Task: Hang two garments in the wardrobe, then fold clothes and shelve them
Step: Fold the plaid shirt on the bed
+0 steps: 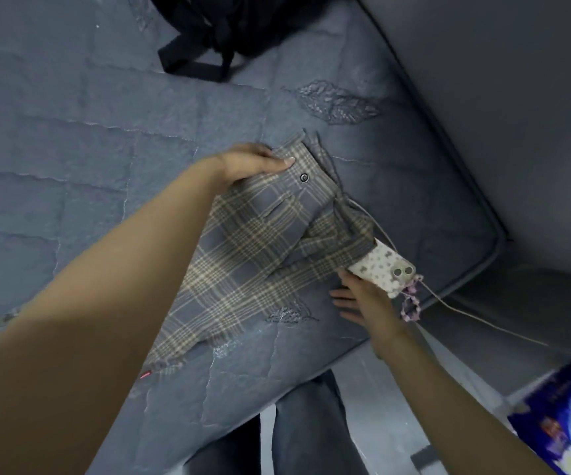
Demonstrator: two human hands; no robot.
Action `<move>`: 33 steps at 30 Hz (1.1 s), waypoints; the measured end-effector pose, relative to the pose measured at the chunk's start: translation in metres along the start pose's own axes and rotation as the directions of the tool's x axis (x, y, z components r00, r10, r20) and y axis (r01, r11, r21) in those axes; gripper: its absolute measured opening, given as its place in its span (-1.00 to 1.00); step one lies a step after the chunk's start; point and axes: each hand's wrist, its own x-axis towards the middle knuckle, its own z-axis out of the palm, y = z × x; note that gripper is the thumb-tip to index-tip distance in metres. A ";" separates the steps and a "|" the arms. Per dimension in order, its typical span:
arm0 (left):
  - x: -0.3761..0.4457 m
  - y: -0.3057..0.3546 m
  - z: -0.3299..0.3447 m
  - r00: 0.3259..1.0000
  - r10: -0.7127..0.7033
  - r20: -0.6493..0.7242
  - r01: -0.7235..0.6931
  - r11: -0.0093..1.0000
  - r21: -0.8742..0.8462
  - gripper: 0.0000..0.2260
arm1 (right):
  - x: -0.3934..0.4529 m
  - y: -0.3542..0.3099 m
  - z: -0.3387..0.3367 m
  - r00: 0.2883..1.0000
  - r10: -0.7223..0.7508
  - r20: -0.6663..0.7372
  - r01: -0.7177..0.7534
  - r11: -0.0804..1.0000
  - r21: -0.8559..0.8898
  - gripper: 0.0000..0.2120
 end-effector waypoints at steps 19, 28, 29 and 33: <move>-0.134 -0.036 -0.054 0.900 0.432 -0.060 -0.433 0.866 -0.251 -0.74 | -0.097 -0.023 0.111 0.686 -0.587 -0.430 0.725 0.602 0.335 -0.71; -0.270 -0.204 -0.166 0.892 0.420 -0.166 -0.441 0.890 -0.117 -0.76 | -0.173 0.074 0.259 0.398 -0.916 -0.055 0.912 0.401 -0.087 -0.64; -0.277 -0.231 -0.176 0.896 0.394 -0.206 -0.419 0.903 -0.096 -0.79 | -0.173 0.087 0.281 0.363 -0.931 0.040 0.923 0.353 -0.154 -0.63; -0.293 -0.339 -0.197 0.876 0.379 -0.298 -0.386 0.922 0.037 -0.70 | -0.148 0.143 0.362 0.164 -0.866 0.472 0.882 -0.085 -0.463 -0.61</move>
